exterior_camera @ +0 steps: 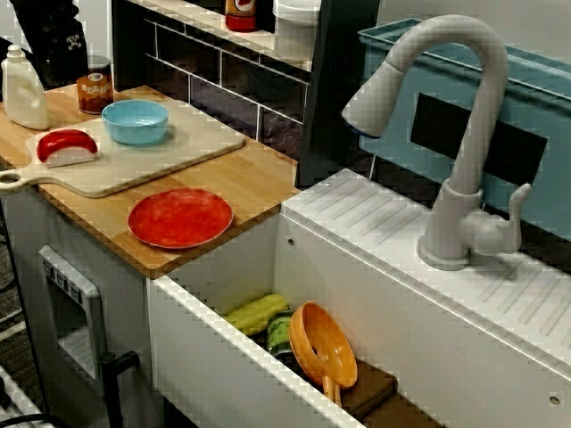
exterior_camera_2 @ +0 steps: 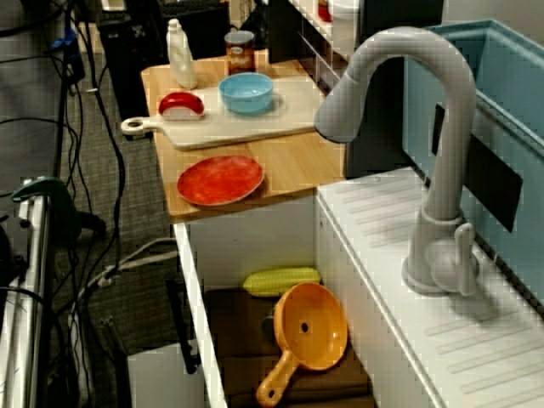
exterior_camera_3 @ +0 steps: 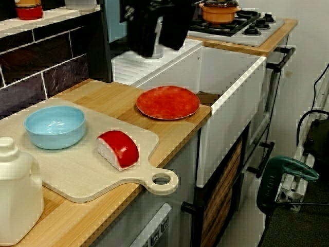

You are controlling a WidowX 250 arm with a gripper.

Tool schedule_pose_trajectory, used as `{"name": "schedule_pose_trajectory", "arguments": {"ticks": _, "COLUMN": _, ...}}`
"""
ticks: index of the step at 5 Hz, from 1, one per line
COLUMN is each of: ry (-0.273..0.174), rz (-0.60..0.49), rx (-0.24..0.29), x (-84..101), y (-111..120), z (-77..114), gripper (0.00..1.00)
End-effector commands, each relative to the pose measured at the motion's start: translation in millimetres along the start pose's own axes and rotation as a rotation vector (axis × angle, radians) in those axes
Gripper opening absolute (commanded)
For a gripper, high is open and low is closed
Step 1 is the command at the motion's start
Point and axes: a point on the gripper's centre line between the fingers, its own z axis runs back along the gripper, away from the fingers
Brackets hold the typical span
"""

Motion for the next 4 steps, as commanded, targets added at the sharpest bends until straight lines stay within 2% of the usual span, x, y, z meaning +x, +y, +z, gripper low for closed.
{"name": "schedule_pose_trajectory", "arguments": {"ticks": 1, "ry": 0.016, "rz": -0.135, "rx": 0.098, "x": 5.4, "y": 33, "z": -25.4, "gripper": 1.0}}
{"name": "schedule_pose_trajectory", "arguments": {"ticks": 2, "ry": 0.05, "rz": -0.106, "rx": 0.092, "x": 3.3, "y": 46, "z": -41.3, "gripper": 1.0}}
{"name": "schedule_pose_trajectory", "arguments": {"ticks": 3, "ry": 0.023, "rz": -0.043, "rx": 0.123, "x": 5.5, "y": 53, "z": -52.3, "gripper": 1.0}}
{"name": "schedule_pose_trajectory", "arguments": {"ticks": 4, "ry": 0.015, "rz": -0.014, "rx": 0.123, "x": 5.5, "y": 53, "z": -60.2, "gripper": 1.0}}
